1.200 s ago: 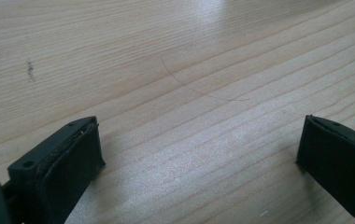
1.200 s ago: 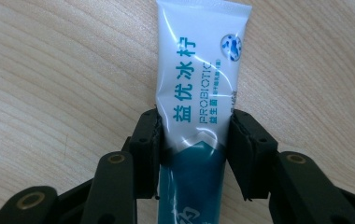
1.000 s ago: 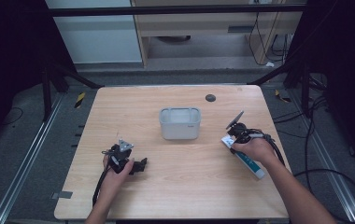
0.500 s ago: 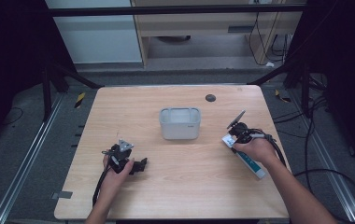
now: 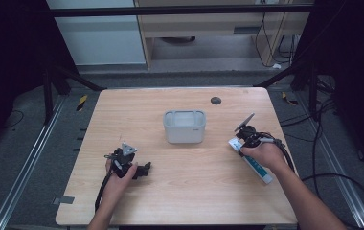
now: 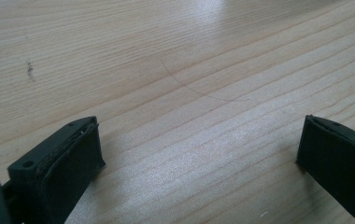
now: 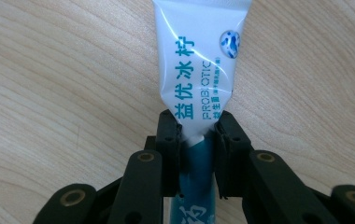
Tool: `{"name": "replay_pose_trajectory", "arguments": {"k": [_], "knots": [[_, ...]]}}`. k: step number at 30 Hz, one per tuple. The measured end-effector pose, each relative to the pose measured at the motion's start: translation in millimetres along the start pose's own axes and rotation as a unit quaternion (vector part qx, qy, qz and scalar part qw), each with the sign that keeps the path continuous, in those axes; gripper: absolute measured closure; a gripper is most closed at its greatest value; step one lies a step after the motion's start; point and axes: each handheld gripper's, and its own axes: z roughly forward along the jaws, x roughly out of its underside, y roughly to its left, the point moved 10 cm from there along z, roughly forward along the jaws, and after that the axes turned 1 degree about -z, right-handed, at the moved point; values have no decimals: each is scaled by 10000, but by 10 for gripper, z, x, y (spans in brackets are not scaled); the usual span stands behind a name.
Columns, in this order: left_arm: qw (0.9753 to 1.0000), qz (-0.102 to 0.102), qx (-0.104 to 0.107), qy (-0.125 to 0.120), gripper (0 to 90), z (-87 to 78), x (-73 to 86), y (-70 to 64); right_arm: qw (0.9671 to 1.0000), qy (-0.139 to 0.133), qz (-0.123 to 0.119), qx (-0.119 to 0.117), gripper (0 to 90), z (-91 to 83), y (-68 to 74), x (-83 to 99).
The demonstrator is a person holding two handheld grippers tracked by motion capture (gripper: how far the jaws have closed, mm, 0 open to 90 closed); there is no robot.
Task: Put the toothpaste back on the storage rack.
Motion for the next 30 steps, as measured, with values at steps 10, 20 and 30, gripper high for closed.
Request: {"name": "replay_pose_trajectory", "arguments": {"k": [10, 20, 30], "knots": [[10000, -2, 0, 0, 0, 0, 0, 0, 9995, -285, 87, -98, 754, -147, 4, -60], [10000, -3, 0, -1, 0, 0, 0, 0, 9962, -857, 84, -151, 754, -428, -80, -232], [10000, -1, 0, 0, 0, 0, 0, 0, 9936, -1118, 44, -120, 754, -535, -140, -286]]}}
